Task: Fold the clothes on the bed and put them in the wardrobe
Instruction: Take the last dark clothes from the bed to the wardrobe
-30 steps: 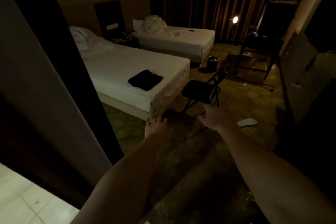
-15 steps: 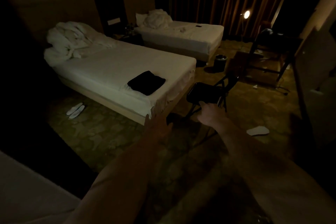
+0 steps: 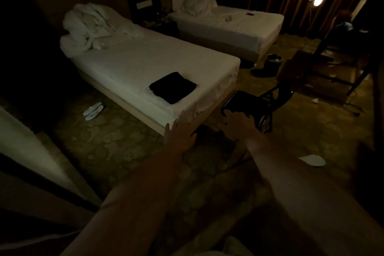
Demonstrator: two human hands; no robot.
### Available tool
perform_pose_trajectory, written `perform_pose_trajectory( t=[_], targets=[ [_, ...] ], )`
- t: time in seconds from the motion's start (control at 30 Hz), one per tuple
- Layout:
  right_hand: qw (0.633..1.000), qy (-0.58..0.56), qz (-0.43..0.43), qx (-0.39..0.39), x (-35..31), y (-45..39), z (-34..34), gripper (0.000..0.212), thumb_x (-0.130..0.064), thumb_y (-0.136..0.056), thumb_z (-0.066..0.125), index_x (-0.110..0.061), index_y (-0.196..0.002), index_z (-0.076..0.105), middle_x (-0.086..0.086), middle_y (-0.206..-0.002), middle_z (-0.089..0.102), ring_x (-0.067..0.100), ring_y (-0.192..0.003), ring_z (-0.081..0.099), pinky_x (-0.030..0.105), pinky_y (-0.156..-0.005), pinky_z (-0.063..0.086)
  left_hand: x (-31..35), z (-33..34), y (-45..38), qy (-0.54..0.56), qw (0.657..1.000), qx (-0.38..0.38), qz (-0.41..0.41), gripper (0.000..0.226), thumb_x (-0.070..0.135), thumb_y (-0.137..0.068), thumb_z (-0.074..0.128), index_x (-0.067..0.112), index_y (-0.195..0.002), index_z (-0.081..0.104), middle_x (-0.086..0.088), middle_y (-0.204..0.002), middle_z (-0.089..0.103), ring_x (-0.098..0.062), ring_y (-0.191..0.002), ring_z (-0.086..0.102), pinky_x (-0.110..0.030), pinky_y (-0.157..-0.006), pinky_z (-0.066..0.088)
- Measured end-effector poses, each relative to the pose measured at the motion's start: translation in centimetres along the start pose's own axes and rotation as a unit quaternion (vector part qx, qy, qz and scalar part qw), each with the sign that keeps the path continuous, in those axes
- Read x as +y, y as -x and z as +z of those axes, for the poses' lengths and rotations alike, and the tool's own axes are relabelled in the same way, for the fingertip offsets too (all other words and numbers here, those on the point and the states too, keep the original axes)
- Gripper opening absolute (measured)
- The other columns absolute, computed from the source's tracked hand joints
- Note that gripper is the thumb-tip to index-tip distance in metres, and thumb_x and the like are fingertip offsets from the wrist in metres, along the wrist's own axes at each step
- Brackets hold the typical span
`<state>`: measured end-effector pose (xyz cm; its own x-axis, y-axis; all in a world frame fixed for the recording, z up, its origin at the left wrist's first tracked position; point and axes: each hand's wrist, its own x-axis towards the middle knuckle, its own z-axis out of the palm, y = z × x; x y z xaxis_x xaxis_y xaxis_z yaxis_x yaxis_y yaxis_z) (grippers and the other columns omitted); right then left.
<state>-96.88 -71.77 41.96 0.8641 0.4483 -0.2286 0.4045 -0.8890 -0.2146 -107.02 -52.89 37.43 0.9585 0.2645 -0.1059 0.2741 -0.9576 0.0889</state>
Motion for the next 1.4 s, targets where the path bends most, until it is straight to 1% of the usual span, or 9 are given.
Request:
perform_pose_trajectory(
  t=[0.07,0.2,0.3,0.4,0.57,0.63,0.9,1.07,1.4],
  targets=[
    [1.000,-0.010,-0.011,-0.003,1.6,-2.8,-1.0,0.059,-0.054,-0.097,0.038,-0.021,-0.146,0.036,0.007,-0.134,0.054,0.034,-0.131,0.043,0.061,-0.113,0.021,1.5,-0.7,-1.6,0.004,1.000,-0.005,-0.018,0.059,0.050,-0.100,0.032,0.024,-0.151,0.019,-0.005,-0.158,0.022,-0.027,-0.144,0.024,-0.052,-0.117,0.016],
    [0.999,0.013,-0.043,-0.006,4.1,-8.0,-2.5,0.063,-0.055,-0.095,0.040,-0.022,-0.148,0.030,0.009,-0.126,0.059,0.034,-0.123,0.050,0.062,-0.110,0.025,3.5,-1.2,-4.8,0.021,0.998,0.015,-0.055,0.051,0.048,-0.100,0.032,0.024,-0.145,0.030,-0.006,-0.150,0.035,-0.029,-0.138,0.032,-0.053,-0.116,0.017],
    [0.998,0.013,-0.058,-0.012,5.2,-11.0,-3.3,0.056,-0.049,-0.096,0.045,-0.021,-0.144,0.038,0.011,-0.129,0.057,0.035,-0.123,0.050,0.060,-0.111,0.025,3.7,-0.5,-7.1,0.032,0.994,0.015,-0.103,0.054,0.051,-0.097,0.036,0.021,-0.142,0.037,-0.006,-0.142,0.044,-0.028,-0.133,0.039,-0.053,-0.114,0.021],
    [0.996,0.029,-0.083,-0.016,5.5,-13.5,-4.0,0.061,-0.055,-0.095,0.041,-0.024,-0.146,0.033,0.010,-0.124,0.059,0.035,-0.119,0.053,0.060,-0.109,0.027,3.8,-0.2,-9.4,0.046,0.992,0.001,-0.121,0.057,0.053,-0.096,0.037,0.022,-0.144,0.033,-0.006,-0.145,0.042,-0.028,-0.135,0.037,-0.052,-0.114,0.022],
    [0.991,0.043,-0.123,-0.023,4.3,-18.4,-5.3,0.058,-0.049,-0.097,0.044,-0.025,-0.148,0.030,0.010,-0.142,0.048,0.035,-0.131,0.044,0.054,-0.109,0.028,2.6,0.1,-13.5,0.042,0.987,0.006,-0.155,0.059,0.055,-0.097,0.035,0.018,-0.142,0.038,-0.008,-0.148,0.040,-0.029,-0.137,0.036,-0.051,-0.114,0.022],
    [0.989,0.059,-0.129,-0.027,3.6,-21.1,-5.3,0.059,-0.052,-0.096,0.043,-0.024,-0.147,0.031,0.010,-0.141,0.049,0.036,-0.129,0.045,0.053,-0.108,0.033,1.8,0.3,-15.4,0.033,0.986,-0.003,-0.161,0.059,0.056,-0.097,0.033,0.017,-0.140,0.039,-0.009,-0.147,0.041,-0.030,-0.136,0.037,-0.051,-0.113,0.025],
    [0.988,0.059,-0.142,-0.028,0.4,-32.8,-5.9,0.067,-0.056,-0.093,0.044,-0.022,-0.149,0.027,0.012,-0.139,0.050,0.035,-0.127,0.045,0.051,-0.103,0.035,-1.6,-0.4,-26.0,0.027,0.986,0.005,-0.166,0.061,0.056,-0.097,0.032,0.016,-0.143,0.037,-0.009,-0.151,0.036,-0.029,-0.138,0.035,-0.051,-0.116,0.020],
    [0.986,0.058,-0.156,0.003,-2.3,-39.3,-7.5,0.066,-0.056,-0.094,0.042,-0.022,-0.149,0.028,0.010,-0.142,0.049,0.034,-0.129,0.045,0.053,-0.106,0.032,-4.7,-1.5,-32.5,0.030,0.983,0.005,-0.181,0.063,0.055,-0.097,0.032,0.018,-0.147,0.030,-0.007,-0.152,0.034,-0.028,-0.139,0.033,-0.051,-0.117,0.016],
    [0.980,0.060,-0.188,-0.038,-4.7,-52.2,-8.2,0.064,-0.054,-0.093,0.045,-0.024,-0.147,0.030,0.010,-0.137,0.053,0.032,-0.126,0.046,0.053,-0.106,0.029,-9.5,-2.5,-43.0,0.031,0.974,-0.018,-0.223,0.065,0.058,-0.097,0.030,0.016,-0.147,0.030,-0.008,-0.151,0.034,-0.028,-0.139,0.034,-0.050,-0.116,0.022]
  ],
)
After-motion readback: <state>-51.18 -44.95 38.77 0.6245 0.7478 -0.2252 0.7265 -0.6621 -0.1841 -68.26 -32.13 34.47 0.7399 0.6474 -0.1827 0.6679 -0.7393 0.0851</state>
